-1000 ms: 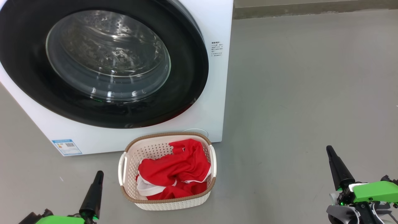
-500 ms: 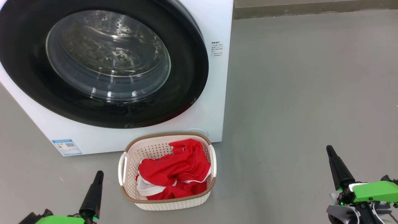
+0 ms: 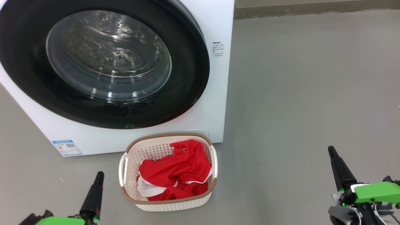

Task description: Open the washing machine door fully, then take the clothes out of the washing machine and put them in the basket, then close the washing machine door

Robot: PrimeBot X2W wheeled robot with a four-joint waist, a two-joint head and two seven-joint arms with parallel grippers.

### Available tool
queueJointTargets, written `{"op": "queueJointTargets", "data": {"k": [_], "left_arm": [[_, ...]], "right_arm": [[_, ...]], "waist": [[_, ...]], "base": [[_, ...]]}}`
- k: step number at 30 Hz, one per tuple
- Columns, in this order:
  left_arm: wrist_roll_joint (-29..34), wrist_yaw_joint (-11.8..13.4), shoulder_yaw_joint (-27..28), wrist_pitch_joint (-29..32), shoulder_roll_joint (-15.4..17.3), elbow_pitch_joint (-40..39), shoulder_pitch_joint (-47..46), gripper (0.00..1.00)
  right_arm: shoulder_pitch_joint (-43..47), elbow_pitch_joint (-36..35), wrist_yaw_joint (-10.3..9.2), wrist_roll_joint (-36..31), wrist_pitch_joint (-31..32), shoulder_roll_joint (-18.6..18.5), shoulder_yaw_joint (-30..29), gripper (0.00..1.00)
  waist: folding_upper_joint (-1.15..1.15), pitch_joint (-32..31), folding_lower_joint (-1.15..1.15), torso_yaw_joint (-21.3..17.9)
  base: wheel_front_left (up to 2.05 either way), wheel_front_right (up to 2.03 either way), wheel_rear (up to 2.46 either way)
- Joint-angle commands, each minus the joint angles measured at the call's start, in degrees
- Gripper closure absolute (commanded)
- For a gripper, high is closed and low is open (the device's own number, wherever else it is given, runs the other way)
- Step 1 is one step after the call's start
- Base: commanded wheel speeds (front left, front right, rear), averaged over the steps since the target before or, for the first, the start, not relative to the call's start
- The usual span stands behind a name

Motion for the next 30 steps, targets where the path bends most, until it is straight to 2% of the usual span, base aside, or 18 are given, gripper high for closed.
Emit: {"op": "queueJointTargets", "data": {"k": [1,30], "left_arm": [[-0.4,-0.4,2.0,0.2,0.9,-1.2,-2.3,1.00],[-0.4,-0.4,1.9,0.2,0.9,-1.2,-2.3,1.00]], "right_arm": [[-2.5,-1.7,-0.04,0.2,0.3,-0.8,1.0,1.00],[-2.5,-1.7,-0.04,0.2,0.3,-0.8,1.0,1.00]], "waist": [[0.00,0.0,0.00,0.0],[0.00,0.0,0.00,0.0]], "base": [[0.00,0.00,0.00],[0.00,0.00,0.00]]}}
